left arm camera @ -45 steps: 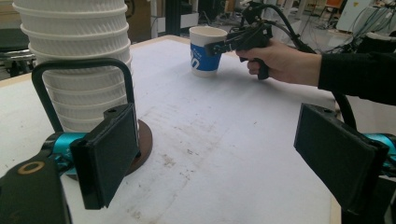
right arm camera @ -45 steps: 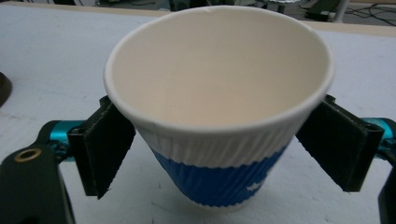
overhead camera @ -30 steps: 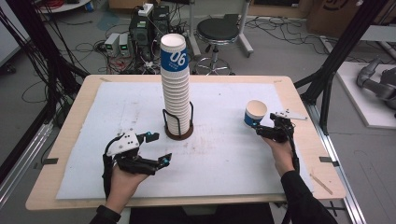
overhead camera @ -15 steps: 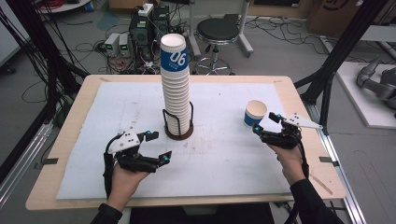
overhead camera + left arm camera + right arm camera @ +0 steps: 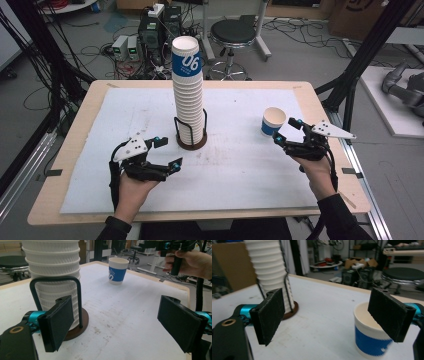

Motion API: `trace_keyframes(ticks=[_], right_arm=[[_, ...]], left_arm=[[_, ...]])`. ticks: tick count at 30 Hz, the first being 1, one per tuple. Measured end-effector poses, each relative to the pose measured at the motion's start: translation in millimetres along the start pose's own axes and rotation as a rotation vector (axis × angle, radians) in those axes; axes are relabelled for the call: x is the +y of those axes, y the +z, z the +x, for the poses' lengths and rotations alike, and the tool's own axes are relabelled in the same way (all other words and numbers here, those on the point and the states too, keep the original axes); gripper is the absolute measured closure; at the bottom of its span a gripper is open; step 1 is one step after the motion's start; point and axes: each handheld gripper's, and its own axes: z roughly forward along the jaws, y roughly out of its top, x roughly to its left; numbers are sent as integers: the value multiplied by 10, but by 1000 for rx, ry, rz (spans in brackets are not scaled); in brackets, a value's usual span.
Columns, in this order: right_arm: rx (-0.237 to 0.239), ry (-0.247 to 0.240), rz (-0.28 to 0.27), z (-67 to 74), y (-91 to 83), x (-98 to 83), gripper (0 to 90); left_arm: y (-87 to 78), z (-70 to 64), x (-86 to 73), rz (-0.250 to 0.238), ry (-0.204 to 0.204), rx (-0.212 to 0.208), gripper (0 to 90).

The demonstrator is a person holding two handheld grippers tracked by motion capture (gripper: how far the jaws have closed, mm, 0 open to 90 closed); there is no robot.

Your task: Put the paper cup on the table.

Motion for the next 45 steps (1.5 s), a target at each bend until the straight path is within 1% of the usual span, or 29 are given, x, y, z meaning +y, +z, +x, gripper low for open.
trace_keyframes(ticks=[1, 2, 4, 5, 7, 13, 19, 20, 23, 31, 33, 37, 39, 45], right_arm=[[21, -6, -6, 12, -6, 28, 147], [35, -14, -4, 28, -12, 57, 147], [61, -29, -6, 50, -24, 101, 148], [74, -29, -3, 62, -30, 120, 147], [94, -32, 2, 81, -42, 145, 148], [120, -43, 22, 113, -53, 172, 147], [122, -57, 22, 117, -51, 187, 148], [123, -52, 26, 116, -51, 186, 148], [113, -56, 26, 103, -44, 182, 148], [145, -56, 48, 122, 2, 188, 147], [155, -54, 47, 123, 2, 186, 147], [155, -51, 51, 112, -5, 185, 148], [155, -50, 59, 110, -13, 183, 147], [152, -51, 60, 96, -19, 180, 147]], left_arm=[[-17, 8, 15, -2, 5, -1, 136], [-29, 12, 28, -9, 1, -6, 136], [-55, 20, 46, -18, 7, 3, 136], [-67, 30, 52, -19, 10, 6, 136], [-78, 40, 56, -22, 3, 9, 136], [-92, 35, 64, -25, 8, 8, 136], [-107, 35, 74, -32, 10, 8, 136], [-110, 36, 76, -33, 8, 9, 136], [-124, 38, 78, -29, 12, 10, 136], [-195, 27, 114, -57, 5, 15, 136], [-208, 31, 125, -60, 8, 17, 136], [-215, 39, 132, -67, 2, 22, 136], [-214, 43, 136, -66, 3, 19, 136], [-205, 42, 139, -67, 4, 19, 136]])
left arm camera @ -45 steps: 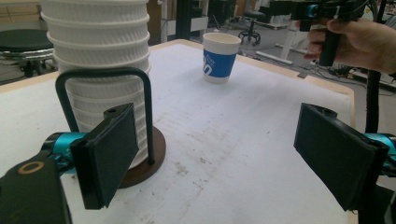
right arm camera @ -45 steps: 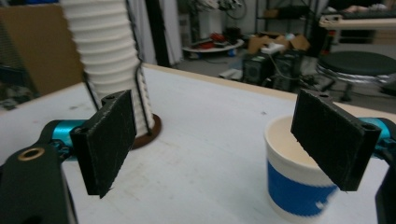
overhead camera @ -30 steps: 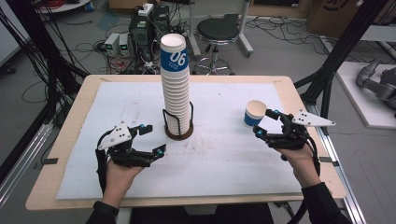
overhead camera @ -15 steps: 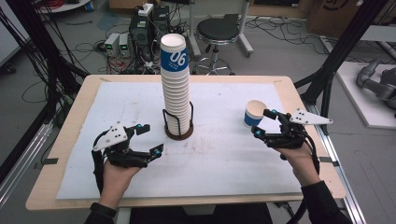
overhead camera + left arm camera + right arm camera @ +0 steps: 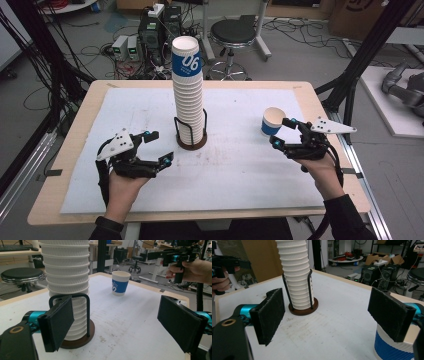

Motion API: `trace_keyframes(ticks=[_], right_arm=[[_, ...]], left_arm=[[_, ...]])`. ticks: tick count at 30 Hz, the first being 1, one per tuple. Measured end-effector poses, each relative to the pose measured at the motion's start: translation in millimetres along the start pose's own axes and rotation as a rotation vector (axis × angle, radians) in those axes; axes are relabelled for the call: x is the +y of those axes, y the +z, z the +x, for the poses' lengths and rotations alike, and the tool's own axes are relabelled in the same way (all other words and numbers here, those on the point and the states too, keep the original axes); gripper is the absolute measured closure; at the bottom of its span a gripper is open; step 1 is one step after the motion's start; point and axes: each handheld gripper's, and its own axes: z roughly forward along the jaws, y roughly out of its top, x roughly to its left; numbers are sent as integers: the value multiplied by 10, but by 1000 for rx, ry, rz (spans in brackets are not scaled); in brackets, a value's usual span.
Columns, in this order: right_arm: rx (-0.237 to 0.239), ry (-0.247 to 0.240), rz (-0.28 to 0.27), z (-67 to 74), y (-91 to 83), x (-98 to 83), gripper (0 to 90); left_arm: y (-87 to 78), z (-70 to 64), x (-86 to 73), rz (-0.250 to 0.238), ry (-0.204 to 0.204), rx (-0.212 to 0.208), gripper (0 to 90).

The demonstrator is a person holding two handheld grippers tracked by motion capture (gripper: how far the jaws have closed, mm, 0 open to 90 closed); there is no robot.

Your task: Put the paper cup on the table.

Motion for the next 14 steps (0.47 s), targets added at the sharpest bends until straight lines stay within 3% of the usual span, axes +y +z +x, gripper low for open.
trace_keyframes(ticks=[14], right_arm=[[8, -2, 3, -12, 21, -8, 147]], left_arm=[[4, 30, -25, 8, -6, 12, 136]])
